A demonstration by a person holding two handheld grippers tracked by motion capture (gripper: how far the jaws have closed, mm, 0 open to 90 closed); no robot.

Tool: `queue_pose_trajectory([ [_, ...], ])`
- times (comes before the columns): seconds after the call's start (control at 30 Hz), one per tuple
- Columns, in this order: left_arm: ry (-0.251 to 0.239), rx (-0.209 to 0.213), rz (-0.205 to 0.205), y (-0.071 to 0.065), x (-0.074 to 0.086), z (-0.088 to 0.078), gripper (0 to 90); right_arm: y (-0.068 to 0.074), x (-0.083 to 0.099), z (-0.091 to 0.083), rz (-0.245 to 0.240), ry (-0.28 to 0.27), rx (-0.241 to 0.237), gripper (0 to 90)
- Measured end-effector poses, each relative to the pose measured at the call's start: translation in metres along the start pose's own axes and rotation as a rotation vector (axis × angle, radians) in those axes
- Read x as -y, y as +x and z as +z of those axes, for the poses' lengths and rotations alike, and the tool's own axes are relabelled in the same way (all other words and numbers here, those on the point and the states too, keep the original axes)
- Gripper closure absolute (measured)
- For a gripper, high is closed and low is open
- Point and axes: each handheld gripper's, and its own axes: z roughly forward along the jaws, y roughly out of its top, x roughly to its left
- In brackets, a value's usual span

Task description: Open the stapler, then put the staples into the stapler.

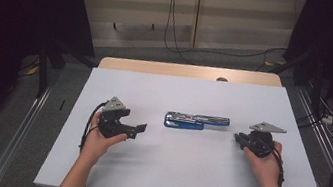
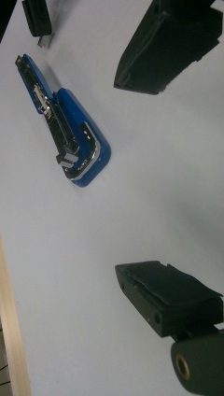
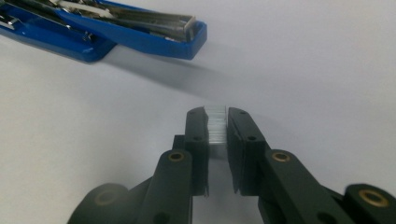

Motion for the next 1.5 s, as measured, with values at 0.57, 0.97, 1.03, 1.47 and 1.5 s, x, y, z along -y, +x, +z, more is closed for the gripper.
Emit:
queue_pose_trajectory([
  [0.57,-0.008,-0.002,-0.023,0.006,-0.001,-0.005,9.6,0.012,-0.012,-0.010,-0.038,-0.048,-0.071,79.4],
  [0.97,0.006,-0.011,-0.015,0.003,0.003,-0.007,9.5,0.019,-0.025,-0.009,-0.069,-0.078,-0.144,79.4],
  [1.03,0.020,-0.009,-0.004,0.002,0.003,-0.007,9.5,0.019,-0.026,-0.008,-0.078,-0.074,-0.151,79.4],
  [1.47,0.002,-0.007,-0.022,0.004,0.005,-0.010,9.2,0.023,-0.045,-0.011,-0.108,-0.079,-0.185,79.4],
  [1.5,0.000,-0.009,-0.020,0.005,0.005,-0.011,9.2,0.023,-0.046,-0.011,-0.108,-0.080,-0.185,79.4],
])
